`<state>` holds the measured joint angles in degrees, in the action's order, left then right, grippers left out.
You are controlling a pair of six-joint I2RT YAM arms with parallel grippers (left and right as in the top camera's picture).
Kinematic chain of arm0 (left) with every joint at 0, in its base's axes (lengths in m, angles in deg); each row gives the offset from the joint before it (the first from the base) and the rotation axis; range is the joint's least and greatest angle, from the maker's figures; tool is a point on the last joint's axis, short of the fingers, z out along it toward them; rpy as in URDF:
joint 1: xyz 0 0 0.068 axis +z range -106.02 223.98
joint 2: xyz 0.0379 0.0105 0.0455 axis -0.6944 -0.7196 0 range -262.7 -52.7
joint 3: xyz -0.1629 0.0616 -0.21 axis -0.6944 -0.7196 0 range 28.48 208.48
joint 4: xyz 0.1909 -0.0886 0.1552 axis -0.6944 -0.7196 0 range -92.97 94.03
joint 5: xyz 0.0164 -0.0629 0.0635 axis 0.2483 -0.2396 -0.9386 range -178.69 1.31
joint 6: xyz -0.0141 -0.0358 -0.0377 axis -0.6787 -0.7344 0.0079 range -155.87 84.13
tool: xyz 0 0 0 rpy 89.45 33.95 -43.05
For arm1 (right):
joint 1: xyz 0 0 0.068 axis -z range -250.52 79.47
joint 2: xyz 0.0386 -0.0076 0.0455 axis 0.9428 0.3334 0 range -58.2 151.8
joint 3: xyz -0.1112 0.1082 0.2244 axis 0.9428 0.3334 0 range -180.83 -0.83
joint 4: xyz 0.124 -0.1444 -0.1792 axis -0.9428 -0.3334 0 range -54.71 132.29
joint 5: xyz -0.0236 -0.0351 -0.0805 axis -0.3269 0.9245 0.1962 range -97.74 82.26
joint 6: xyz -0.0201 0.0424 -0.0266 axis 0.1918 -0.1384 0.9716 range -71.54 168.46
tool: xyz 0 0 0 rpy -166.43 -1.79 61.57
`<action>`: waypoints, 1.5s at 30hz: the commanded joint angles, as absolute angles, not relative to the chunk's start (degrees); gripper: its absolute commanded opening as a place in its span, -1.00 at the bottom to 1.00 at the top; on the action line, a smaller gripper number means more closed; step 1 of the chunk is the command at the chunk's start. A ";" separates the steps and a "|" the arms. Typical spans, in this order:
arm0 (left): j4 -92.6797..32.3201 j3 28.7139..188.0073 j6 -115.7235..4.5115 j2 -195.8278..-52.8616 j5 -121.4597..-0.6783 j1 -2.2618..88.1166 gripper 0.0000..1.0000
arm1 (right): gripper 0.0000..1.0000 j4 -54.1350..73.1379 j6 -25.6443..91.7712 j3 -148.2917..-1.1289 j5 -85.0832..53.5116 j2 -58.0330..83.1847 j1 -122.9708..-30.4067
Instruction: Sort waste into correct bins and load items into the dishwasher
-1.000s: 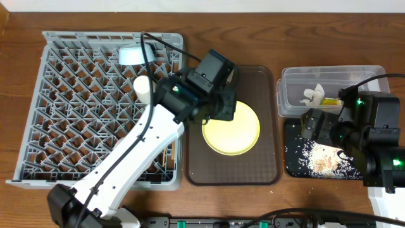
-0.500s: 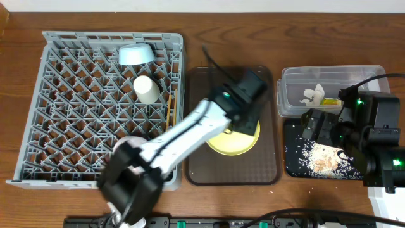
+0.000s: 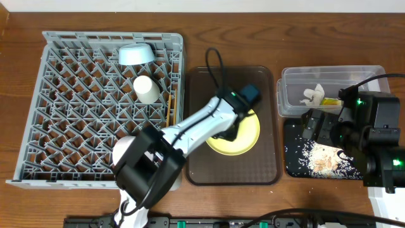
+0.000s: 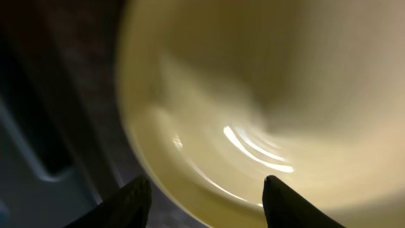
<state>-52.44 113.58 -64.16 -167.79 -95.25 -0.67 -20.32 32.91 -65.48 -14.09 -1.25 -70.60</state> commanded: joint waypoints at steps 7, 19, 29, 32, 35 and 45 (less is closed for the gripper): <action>-51.41 111.86 -64.88 -167.72 -97.18 2.81 0.16 | 0.99 -20.41 32.41 -65.63 -13.59 -1.29 -70.65; -39.20 100.62 -64.64 -167.74 -88.98 5.91 0.09 | 0.99 -20.41 32.41 -65.63 -13.57 -1.29 -70.65; -33.56 99.31 -62.04 -167.74 -76.89 5.02 -0.51 | 0.98 -20.41 32.41 -65.63 -13.57 -1.29 -70.65; -33.34 99.31 -62.04 -167.74 -76.96 5.04 -0.84 | 0.98 -20.41 32.41 -65.63 -13.57 -1.29 -70.65; -33.34 99.31 -62.04 -167.74 -77.77 5.06 -0.85 | 0.98 -20.41 32.41 -65.63 -13.57 -1.29 -70.65; -34.63 100.38 -62.06 -159.15 -88.30 5.17 -0.85 | 0.98 -20.41 32.41 -65.63 -13.57 -1.29 -70.65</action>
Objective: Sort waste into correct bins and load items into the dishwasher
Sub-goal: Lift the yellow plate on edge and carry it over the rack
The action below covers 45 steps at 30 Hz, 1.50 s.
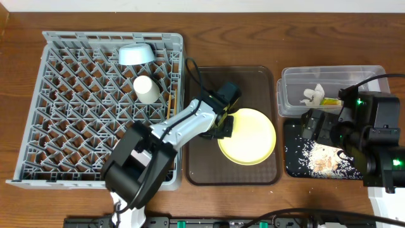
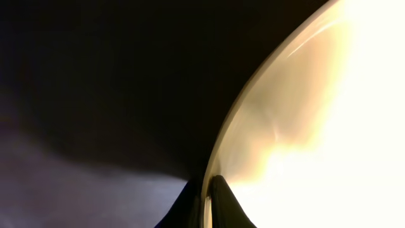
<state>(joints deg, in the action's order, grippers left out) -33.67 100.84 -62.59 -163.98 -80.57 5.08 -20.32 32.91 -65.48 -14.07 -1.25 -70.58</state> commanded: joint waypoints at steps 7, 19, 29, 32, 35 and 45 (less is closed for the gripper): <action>-36.44 100.47 -59.18 -143.24 -97.24 5.17 -0.85 | 0.99 -20.41 32.41 -65.63 -13.57 -1.29 -70.65; -41.21 100.45 -46.76 -125.69 -124.83 5.17 -0.85 | 0.99 -20.41 32.41 -65.63 -13.57 -1.29 -70.65; -42.61 100.45 -42.68 -125.62 -149.72 5.17 -0.85 | 0.98 -20.41 32.41 -65.63 -13.57 -1.29 -70.65; -42.61 100.45 -41.65 -126.06 -152.39 5.17 -0.85 | 0.98 -20.41 32.41 -65.63 -13.59 -1.29 -70.65; -42.67 100.32 -40.10 -126.52 -152.41 5.17 -0.85 | 0.99 -20.41 32.41 -65.63 -13.57 -1.29 -70.65; -42.96 100.23 -38.44 -131.04 -154.35 5.17 -0.85 | 0.98 -20.41 32.41 -65.63 -13.57 -1.29 -70.65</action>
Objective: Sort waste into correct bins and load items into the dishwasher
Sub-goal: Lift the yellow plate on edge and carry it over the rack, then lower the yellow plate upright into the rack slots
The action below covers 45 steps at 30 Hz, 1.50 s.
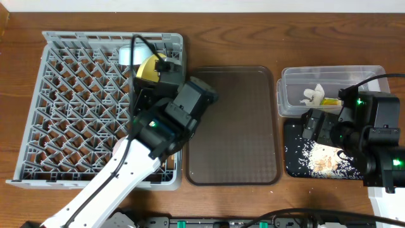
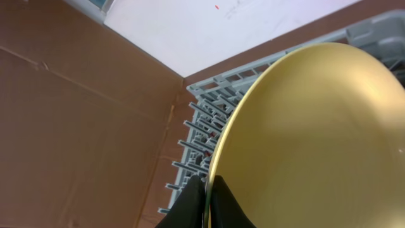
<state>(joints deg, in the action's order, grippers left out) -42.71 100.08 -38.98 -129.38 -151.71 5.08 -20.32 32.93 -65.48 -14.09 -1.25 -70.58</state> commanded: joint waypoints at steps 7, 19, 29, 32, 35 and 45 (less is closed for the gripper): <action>-43.26 100.23 -38.48 -136.81 -154.29 5.17 -0.85 | 0.98 -20.41 32.41 -65.63 -13.57 -1.29 -70.65; -43.52 100.19 -39.60 -141.01 -150.62 5.19 -0.85 | 0.99 -20.41 32.41 -65.63 -13.57 -1.29 -70.65; -45.03 99.68 -39.95 -141.03 -144.63 5.19 -0.84 | 0.98 -20.41 32.41 -65.63 -13.57 -1.29 -70.65; -45.05 99.18 -40.64 -141.03 -144.63 5.19 -0.80 | 0.98 -20.41 32.41 -65.63 -13.57 -1.29 -70.65; -45.01 99.16 -40.64 -141.03 -144.63 5.19 -0.50 | 0.99 -20.41 32.41 -65.63 -13.57 -1.29 -70.65; -45.01 99.49 -44.03 -140.29 -144.54 9.78 0.11 | 0.99 -20.41 32.41 -65.63 -13.57 -1.29 -70.65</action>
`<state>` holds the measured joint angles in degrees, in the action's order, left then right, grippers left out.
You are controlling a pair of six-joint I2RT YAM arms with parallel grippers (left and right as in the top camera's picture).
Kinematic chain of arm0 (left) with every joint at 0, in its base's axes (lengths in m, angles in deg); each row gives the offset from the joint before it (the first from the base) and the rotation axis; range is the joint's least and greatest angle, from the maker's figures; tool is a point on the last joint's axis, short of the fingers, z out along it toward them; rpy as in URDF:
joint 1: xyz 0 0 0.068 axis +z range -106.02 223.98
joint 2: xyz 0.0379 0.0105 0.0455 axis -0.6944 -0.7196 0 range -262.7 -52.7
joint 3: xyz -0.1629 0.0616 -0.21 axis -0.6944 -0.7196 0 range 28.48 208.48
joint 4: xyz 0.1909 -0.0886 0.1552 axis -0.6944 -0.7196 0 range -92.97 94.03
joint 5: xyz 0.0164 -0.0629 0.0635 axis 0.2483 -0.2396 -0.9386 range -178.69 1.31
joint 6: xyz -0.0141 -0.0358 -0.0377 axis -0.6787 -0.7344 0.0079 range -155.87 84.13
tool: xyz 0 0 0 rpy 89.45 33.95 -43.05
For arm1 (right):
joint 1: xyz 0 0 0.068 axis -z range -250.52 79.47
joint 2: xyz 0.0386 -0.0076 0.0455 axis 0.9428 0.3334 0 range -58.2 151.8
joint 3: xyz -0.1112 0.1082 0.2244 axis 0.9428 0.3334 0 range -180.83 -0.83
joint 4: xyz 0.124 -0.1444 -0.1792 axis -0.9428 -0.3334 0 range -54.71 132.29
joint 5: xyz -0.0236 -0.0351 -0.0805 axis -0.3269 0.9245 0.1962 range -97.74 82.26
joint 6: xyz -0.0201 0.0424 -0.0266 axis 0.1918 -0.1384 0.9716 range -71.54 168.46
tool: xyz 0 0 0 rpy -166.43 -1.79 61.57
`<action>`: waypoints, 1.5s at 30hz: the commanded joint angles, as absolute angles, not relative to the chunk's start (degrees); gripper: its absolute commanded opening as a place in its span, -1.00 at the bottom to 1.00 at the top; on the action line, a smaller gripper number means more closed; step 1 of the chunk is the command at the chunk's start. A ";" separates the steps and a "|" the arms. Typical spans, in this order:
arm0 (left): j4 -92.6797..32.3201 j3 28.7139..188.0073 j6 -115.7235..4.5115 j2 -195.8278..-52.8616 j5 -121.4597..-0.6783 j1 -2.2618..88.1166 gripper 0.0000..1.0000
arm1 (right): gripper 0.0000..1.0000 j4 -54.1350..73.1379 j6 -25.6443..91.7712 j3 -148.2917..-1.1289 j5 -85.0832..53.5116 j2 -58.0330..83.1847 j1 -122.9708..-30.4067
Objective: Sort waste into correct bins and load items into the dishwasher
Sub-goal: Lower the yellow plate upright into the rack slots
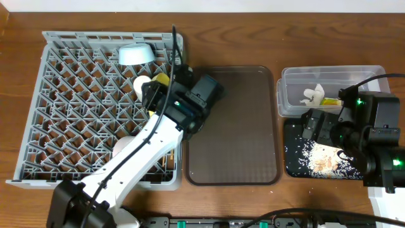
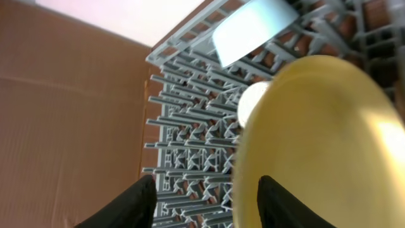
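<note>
A yellow plate (image 2: 316, 139) stands on edge in the grey dish rack (image 1: 76, 126), near the rack's right side; in the overhead view only a sliver of the yellow plate (image 1: 163, 78) shows. My left gripper (image 2: 205, 202) is open, its fingers straddling the plate's rim without pinching it. The left gripper (image 1: 158, 87) sits over the rack's right edge. A white cup (image 1: 140, 83) and a pale blue bowl (image 1: 135, 54) lie in the rack beyond it. My right gripper (image 1: 315, 125) hovers over the black tray (image 1: 297, 161); its jaws are unclear.
A brown serving tray (image 1: 231, 126) lies between the rack and the bins. A clear plastic container (image 1: 329, 76) at the back right holds scraps of waste. The black tray carries scattered crumbs. Cables trail along the table's front edge.
My left gripper was shut on the plate's rim, holding it upright above the rack's back right. Now the jaws are open and the plate stands in the rack beside the white cup.
The plate first lay on the brown tray with my left gripper open over it. Then the gripper was shut on its left rim. After that the plate was held on edge over the rack. Now it stands in the rack, released. The right arm stayed still throughout.
</note>
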<state>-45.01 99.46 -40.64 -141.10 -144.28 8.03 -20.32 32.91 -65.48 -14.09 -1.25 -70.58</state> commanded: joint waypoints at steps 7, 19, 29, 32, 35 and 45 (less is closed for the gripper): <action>-44.27 104.67 -44.58 -131.79 -117.59 13.50 0.23 | 0.98 -20.41 32.41 -65.63 -13.57 -1.29 -70.65; -42.85 106.57 -47.57 -113.23 -99.38 16.91 0.71 | 0.98 -20.41 32.41 -65.63 -13.57 -1.29 -70.65; -43.94 106.57 -47.57 -111.09 -99.38 16.91 0.78 | 0.98 -20.41 32.41 -65.63 -13.57 -1.29 -70.65; -43.94 106.57 -47.55 -111.46 -99.38 16.91 0.80 | 0.99 -20.41 32.41 -65.63 -13.57 -1.29 -70.65; -43.94 106.57 -47.55 -111.85 -99.38 16.91 0.82 | 0.98 -20.41 32.41 -65.63 -13.57 -1.29 -70.65; -43.94 106.57 -47.57 -112.51 -99.38 16.91 0.91 | 0.99 -20.41 32.41 -65.63 -13.57 -1.29 -70.65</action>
<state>-43.79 106.00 -47.07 -112.23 -99.52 16.67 -20.32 32.91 -65.48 -14.09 -1.25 -70.58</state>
